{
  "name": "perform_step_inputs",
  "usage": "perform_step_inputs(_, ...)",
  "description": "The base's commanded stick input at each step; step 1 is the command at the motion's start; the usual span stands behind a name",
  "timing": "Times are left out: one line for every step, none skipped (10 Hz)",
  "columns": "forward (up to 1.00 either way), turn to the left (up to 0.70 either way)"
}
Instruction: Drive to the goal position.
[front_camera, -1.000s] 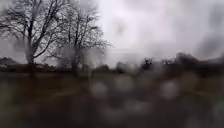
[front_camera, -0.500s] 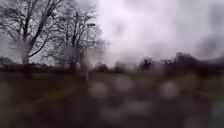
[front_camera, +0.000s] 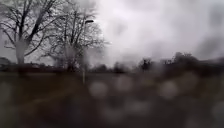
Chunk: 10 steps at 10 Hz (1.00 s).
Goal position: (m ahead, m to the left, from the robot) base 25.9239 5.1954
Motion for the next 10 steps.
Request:
perform_step_inputs(1.0, 0.0)
perform_step_inputs(1.0, 0.0)
perform_step_inputs(1.0, 0.0)
perform_step_inputs(1.0, 0.0)
perform_step_inputs(1.0, 0.0)
perform_step_inputs(1.0, 0.0)
perform_step_inputs(1.0, 0.0)
perform_step_inputs(1.0, 0.0)
perform_step_inputs(1.0, 0.0)
perform_step_inputs(1.0, 0.0)
